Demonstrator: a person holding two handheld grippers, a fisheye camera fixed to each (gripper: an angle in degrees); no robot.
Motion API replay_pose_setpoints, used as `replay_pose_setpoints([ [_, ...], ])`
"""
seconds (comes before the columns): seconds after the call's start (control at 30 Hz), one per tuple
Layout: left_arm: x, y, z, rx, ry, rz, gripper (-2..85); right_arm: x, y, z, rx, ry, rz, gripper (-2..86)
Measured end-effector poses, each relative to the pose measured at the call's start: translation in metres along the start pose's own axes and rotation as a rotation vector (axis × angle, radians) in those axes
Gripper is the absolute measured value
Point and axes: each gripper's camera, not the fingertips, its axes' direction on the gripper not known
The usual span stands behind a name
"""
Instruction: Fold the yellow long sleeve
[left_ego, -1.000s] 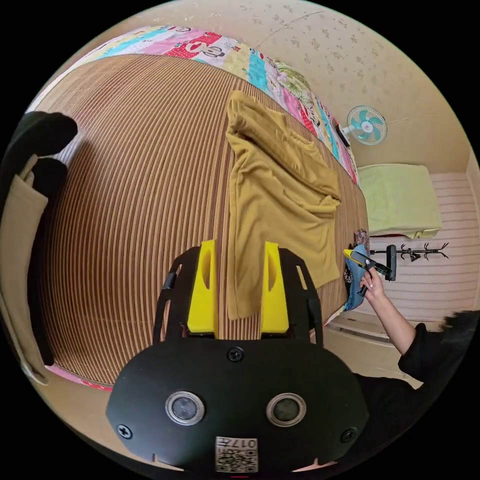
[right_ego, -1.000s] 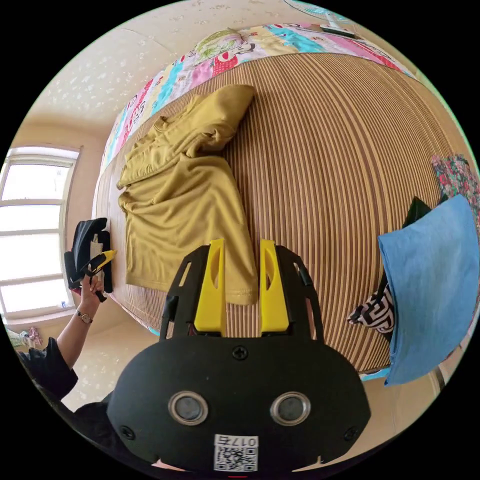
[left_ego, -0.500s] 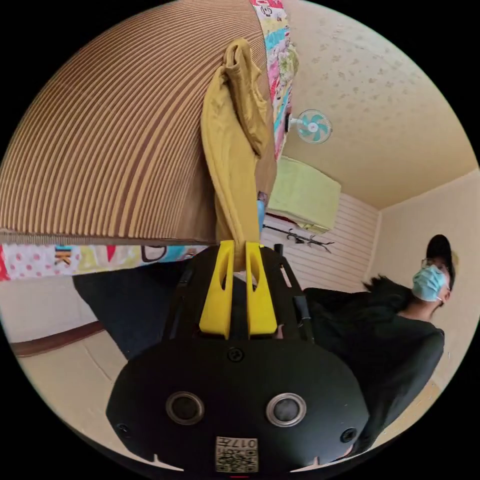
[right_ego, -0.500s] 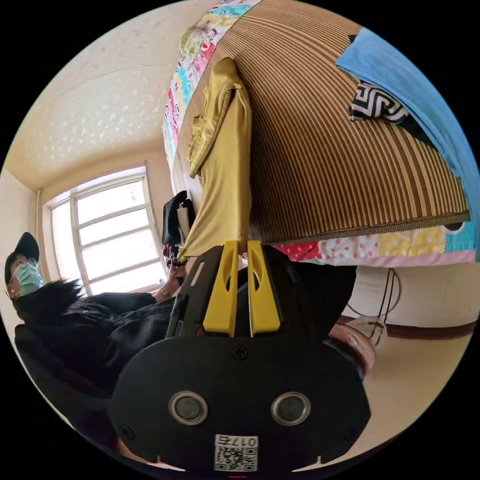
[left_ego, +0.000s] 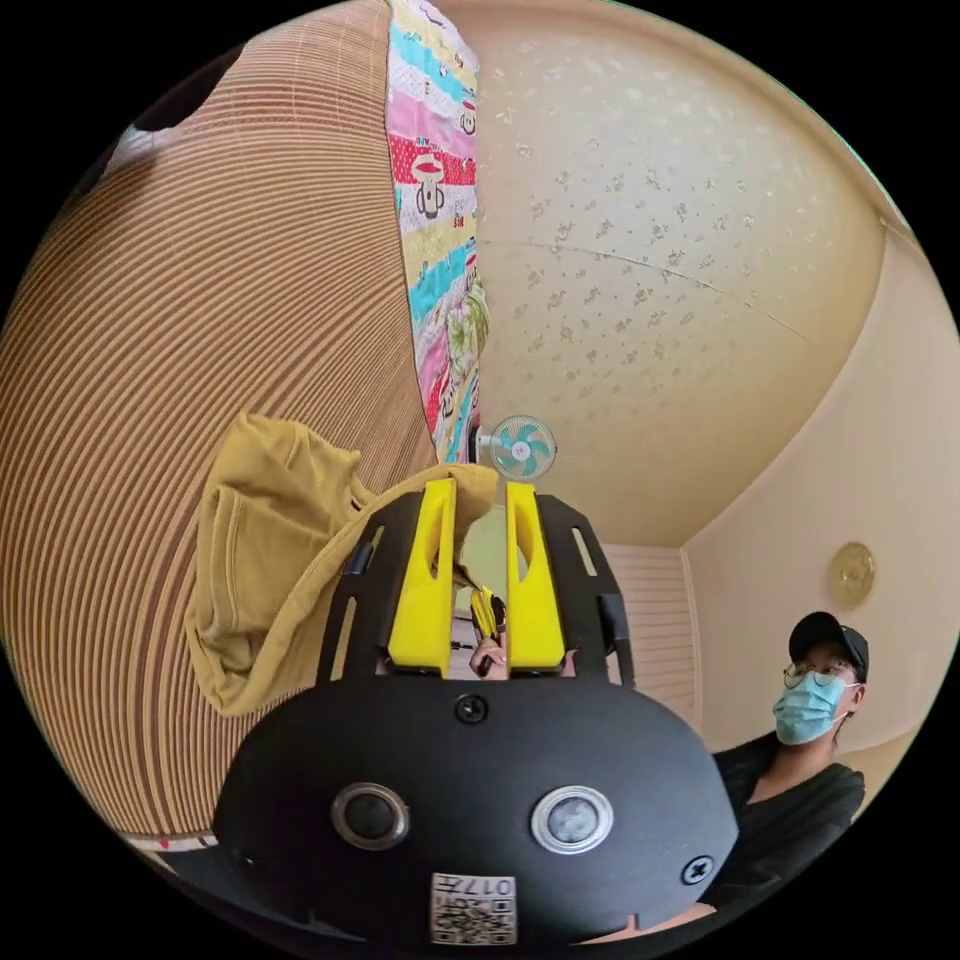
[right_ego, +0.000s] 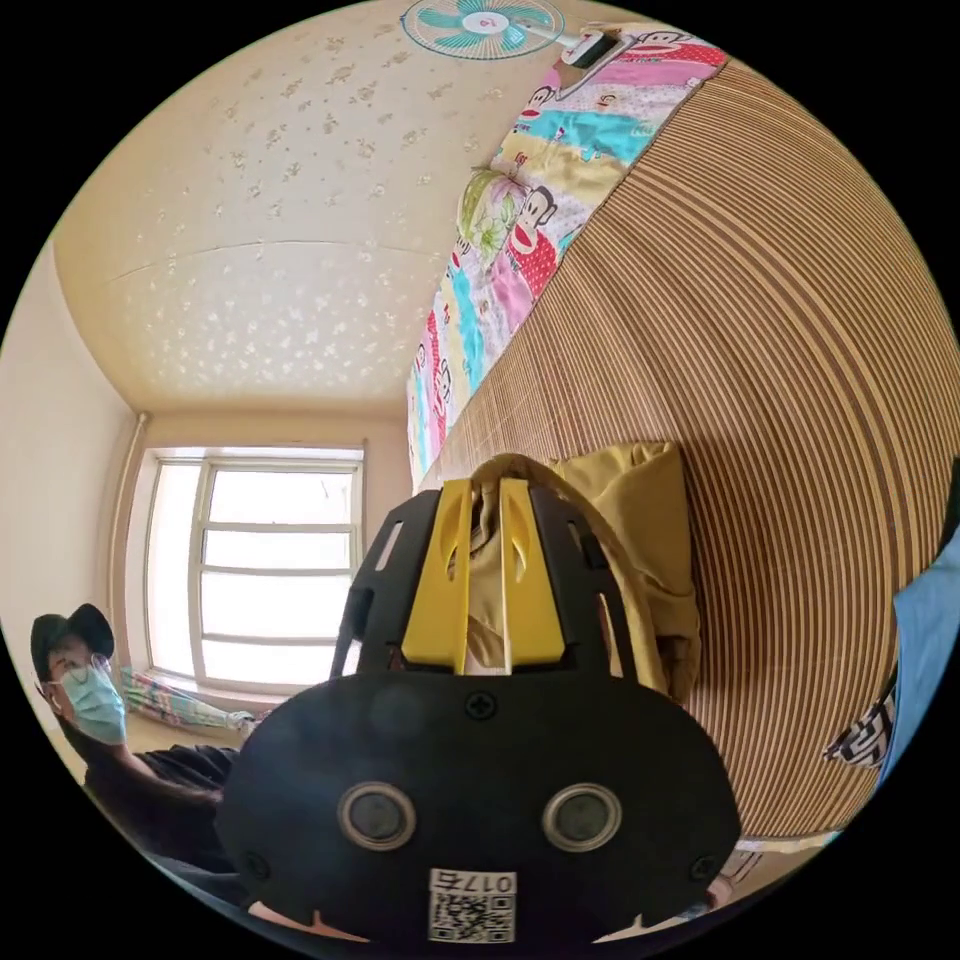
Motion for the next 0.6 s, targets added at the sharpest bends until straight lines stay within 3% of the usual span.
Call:
replay_pose_setpoints([
  [0.1,-0.016,0.009,0.003,0.023,-0.152,-0.063,12.3,-0.024,-0.023,0.035,-0.081,0.227,0.01,7.1],
  [0.23,-0.032,0.075,-0.005,0.003,-0.513,-0.087,13.5,-0.064,0.001,0.081,-0.184,0.547,-0.271,6.6],
  [0.3,-0.05,0.105,-0.002,-0.01,-0.58,-0.132,15.8,-0.069,0.018,0.097,-0.187,0.633,-0.352,5.7],
  [0.47,-0.105,0.149,0.025,-0.005,-0.442,-0.251,16.0,-0.046,0.043,0.134,-0.282,0.771,-0.44,1.9],
  [0.53,-0.108,0.15,0.03,0.095,-0.369,-0.276,8.7,-0.026,0.038,0.136,-0.316,0.843,-0.376,1.3],
  [0.6,-0.086,0.145,0.044,0.104,-0.337,-0.193,7.0,-0.015,0.034,0.126,-0.325,0.808,-0.368,0.9],
])
